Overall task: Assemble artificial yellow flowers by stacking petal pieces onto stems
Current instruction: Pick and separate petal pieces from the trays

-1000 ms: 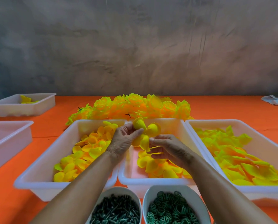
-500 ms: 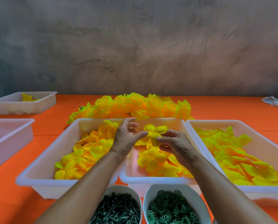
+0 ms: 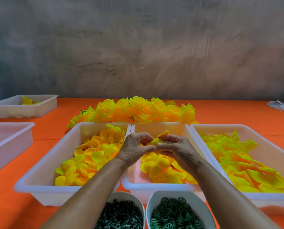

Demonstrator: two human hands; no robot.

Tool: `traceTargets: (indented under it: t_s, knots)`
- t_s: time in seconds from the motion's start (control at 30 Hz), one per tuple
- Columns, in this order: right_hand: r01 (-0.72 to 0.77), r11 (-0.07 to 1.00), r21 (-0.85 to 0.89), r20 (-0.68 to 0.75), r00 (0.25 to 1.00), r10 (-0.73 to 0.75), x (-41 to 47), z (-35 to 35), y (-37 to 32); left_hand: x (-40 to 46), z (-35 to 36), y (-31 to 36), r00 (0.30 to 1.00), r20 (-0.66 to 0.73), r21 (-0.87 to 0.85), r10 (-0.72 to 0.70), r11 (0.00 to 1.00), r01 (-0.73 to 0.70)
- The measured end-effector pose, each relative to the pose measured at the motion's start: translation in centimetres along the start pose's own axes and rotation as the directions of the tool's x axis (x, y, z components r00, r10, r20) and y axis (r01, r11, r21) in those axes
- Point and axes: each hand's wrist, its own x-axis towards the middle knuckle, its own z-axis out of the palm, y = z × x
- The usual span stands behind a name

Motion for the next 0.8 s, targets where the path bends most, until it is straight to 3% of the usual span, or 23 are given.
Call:
traceTargets:
  t_s: [0.2,0.3,0.47,0.8]
  knots:
    - [-0.076,0.996,-0.038,-0.060,0.995,0.073,-0.09,-0.02,0.03,0.03,0.13,0.00,0.999,-0.045,-0.014,-0.011,1.000,0.010]
    - [-0.126,0.988,-0.093,0.006,0.992,0.127,-0.24,-0.15,0.01,0.01,0.21,0.02,0.998,-0.059,-0.013,0.000,1.000,-0.001]
    - [-0.056,0.997,-0.043,0.013,0.998,0.057,-0.07,0.10,-0.10,0.01,0.31,0.10,0.999,-0.039,0.071,-0.003,0.997,0.006]
    - [-0.033,0.991,-0.133,-0.091,0.996,0.021,0.13,-0.04,0.15,-0.15,0.18,-0.06,0.999,-0.048,0.122,-0.025,0.992,0.031]
